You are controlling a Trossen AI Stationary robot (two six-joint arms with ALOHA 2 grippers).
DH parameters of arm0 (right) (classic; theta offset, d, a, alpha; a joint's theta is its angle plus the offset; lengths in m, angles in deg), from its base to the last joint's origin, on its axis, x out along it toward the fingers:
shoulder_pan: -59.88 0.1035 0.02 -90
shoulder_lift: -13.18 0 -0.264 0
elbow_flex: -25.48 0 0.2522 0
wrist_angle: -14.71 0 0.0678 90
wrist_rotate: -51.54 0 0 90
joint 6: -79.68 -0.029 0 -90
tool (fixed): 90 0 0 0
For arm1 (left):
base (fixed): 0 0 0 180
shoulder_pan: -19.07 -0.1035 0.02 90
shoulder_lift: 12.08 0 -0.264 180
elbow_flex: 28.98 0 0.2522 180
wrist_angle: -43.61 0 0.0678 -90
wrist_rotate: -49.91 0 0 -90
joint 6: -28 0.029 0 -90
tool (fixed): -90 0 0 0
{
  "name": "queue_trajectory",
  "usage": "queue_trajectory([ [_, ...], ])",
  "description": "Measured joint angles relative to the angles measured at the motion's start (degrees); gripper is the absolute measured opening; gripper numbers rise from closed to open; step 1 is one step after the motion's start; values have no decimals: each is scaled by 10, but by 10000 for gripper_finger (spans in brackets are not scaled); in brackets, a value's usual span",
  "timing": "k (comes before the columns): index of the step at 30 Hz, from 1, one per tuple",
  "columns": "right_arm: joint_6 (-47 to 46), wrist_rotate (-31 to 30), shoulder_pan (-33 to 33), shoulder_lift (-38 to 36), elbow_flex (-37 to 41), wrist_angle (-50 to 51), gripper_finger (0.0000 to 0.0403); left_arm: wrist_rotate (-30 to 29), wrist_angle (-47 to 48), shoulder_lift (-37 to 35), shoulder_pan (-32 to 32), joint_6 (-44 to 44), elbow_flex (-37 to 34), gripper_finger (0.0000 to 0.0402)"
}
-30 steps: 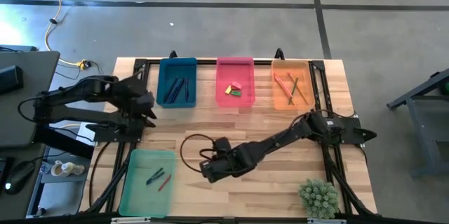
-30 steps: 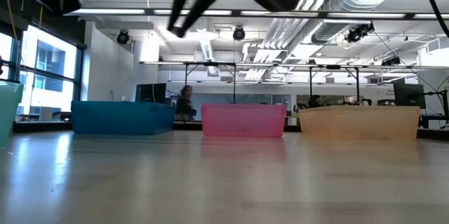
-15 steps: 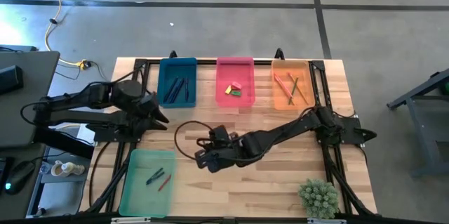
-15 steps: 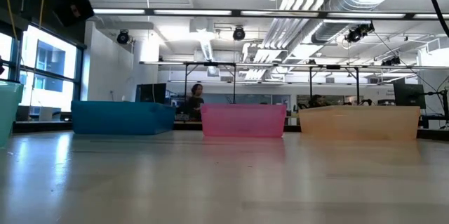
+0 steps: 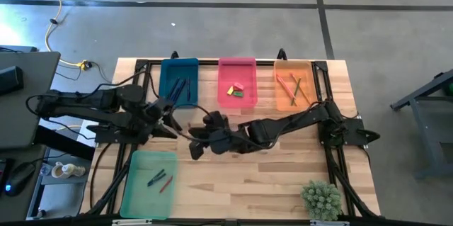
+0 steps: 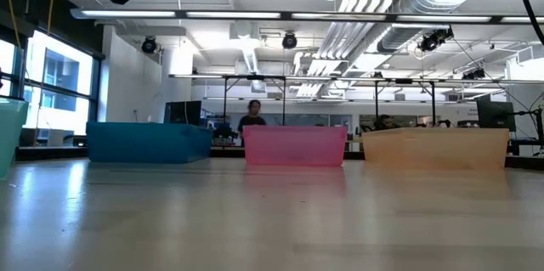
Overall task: Sort crayons/erasers/pens/pencils in bins
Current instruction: Put the gray crayon into the green bin
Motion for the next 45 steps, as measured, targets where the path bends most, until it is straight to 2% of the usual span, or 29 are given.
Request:
queue_trajectory([
  [7, 57, 24, -14, -5, 0, -47, 3, -6, -85, 50, 7, -29, 0, 170],
  [13, 62, 29, -15, -6, 0, -49, 3, -3, -152, 68, 7, -46, 0, 170],
  [18, 62, 29, -15, -6, 0, -49, 3, -3, -172, 77, 7, -70, 0, 166],
  [22, 62, 28, -15, -6, 0, -50, 3, -4, -177, 87, 7, -75, 0, 135],
  [29, 75, 27, -15, -6, 0, -48, 6, -21, -179, 95, 7, -75, 0, 42],
  [33, 77, 28, -17, -6, 0, -47, 19, -21, -179, 94, 8, -74, 0, 9],
  [39, 98, 31, -18, -6, 0, -42, 52, -27, -176, 95, 21, -91, 0, 25],
  [45, 126, 33, -19, -12, 0, -22, 117, -51, -118, 95, 35, -138, 0, 16],
])
